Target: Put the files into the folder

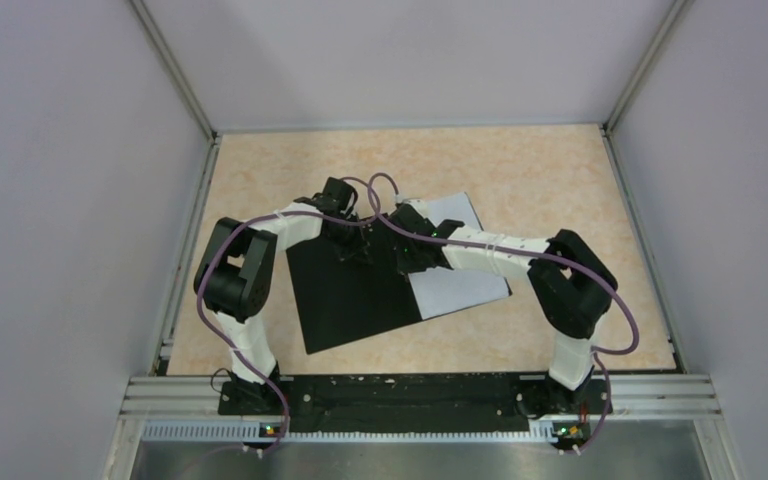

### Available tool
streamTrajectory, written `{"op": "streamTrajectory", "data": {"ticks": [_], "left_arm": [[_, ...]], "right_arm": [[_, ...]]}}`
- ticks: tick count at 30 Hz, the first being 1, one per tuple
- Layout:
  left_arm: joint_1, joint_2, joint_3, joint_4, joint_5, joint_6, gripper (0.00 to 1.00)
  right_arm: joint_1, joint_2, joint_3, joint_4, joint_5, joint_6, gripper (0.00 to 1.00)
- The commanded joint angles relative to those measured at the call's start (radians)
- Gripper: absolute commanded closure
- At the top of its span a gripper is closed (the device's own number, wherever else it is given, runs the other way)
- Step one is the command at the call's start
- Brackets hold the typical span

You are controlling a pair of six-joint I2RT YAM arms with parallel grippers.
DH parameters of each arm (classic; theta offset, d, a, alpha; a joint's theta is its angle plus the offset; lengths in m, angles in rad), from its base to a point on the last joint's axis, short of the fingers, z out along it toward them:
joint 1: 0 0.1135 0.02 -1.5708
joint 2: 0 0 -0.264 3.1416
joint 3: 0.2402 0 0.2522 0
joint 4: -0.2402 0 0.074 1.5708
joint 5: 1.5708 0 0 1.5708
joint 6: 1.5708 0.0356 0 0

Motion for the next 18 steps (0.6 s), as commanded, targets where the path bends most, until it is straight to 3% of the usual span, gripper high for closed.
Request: {"op": "streamTrajectory", "data": {"ticks": [1,12,18], "left_arm": [[0.006,0.028,0.012,0.011,-0.029,0.015,0.96],[0.008,0.027,0.013,0.008,-0.029,0.019,0.96],[0.008,0.028,0.014,0.006,-0.030,0.022,0.96]], "right_arm": [[0.014,-0.003,-0.057,-0.071,0.029,0.001,0.89],[0.013,0.016,-0.109,-0.058,0.041,0.015,0.90],[0.013,0.040,-0.123,-0.044,0.043,0.018,0.99]]}}
